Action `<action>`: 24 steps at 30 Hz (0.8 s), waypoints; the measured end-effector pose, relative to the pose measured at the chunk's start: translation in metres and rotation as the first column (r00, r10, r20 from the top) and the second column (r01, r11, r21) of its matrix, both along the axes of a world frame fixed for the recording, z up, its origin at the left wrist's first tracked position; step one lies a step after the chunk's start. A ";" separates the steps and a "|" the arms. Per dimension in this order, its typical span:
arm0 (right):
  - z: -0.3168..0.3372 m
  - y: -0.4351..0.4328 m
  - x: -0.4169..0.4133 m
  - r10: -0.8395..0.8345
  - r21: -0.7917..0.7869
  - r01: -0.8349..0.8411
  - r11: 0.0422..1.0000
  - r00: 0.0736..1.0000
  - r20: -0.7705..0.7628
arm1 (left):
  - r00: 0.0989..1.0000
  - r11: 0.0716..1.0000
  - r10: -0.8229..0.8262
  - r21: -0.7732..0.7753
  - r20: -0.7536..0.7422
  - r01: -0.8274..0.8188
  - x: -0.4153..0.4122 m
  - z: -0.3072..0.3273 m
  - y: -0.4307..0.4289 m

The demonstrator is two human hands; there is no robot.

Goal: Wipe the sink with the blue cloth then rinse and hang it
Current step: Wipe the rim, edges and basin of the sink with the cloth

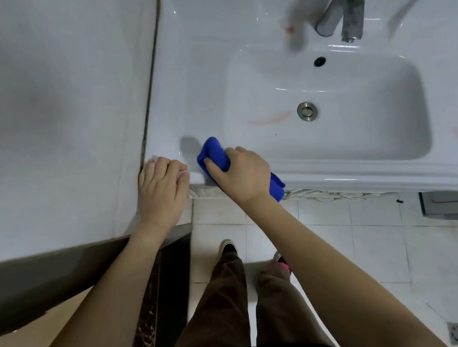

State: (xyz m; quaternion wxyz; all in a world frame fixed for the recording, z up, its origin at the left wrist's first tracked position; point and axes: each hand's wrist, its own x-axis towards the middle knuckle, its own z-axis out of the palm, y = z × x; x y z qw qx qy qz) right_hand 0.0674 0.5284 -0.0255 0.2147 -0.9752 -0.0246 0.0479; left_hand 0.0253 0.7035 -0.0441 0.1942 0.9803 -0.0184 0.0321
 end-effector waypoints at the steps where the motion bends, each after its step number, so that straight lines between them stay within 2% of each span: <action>1: 0.000 -0.015 -0.001 -0.023 -0.005 0.023 1.000 1.000 0.010 | 1.000 1.000 0.003 -0.001 -0.009 -0.003 0.000 0.000 0.000; 4: -0.002 -0.081 -0.004 -0.175 -0.077 0.174 0.982 0.985 0.003 | 0.999 1.000 0.021 -0.017 -0.034 -0.022 0.000 0.000 -0.002; 7: -0.001 -0.125 -0.006 -0.284 -0.080 0.283 0.956 0.959 0.007 | 0.999 0.999 0.039 0.007 0.004 -0.039 0.000 -0.004 -0.004; 9: -0.004 -0.114 -0.003 -0.255 -0.086 0.255 0.963 0.967 0.009 | 0.999 0.999 0.043 0.021 0.027 -0.043 0.000 -0.009 -0.004; 14: -0.005 -0.051 0.003 -0.065 -0.002 0.065 0.998 0.997 -0.049 | 0.999 0.999 0.027 0.040 0.020 -0.028 0.000 -0.009 -0.001; 17: -0.001 -0.085 0.001 -0.079 -0.006 0.079 0.997 0.996 -0.044 | 0.999 1.000 0.026 0.017 -0.021 -0.026 0.001 -0.001 -0.001; 21: 0.000 -0.164 -0.003 -0.177 -0.064 0.175 0.982 0.983 -0.036 | 0.993 0.994 0.112 0.019 -0.045 -0.111 0.005 0.013 -0.031; 24: -0.001 -0.188 -0.003 -0.215 -0.081 0.211 0.974 0.976 -0.043 | 1.000 0.999 0.003 -0.045 0.003 -0.003 0.014 0.020 -0.089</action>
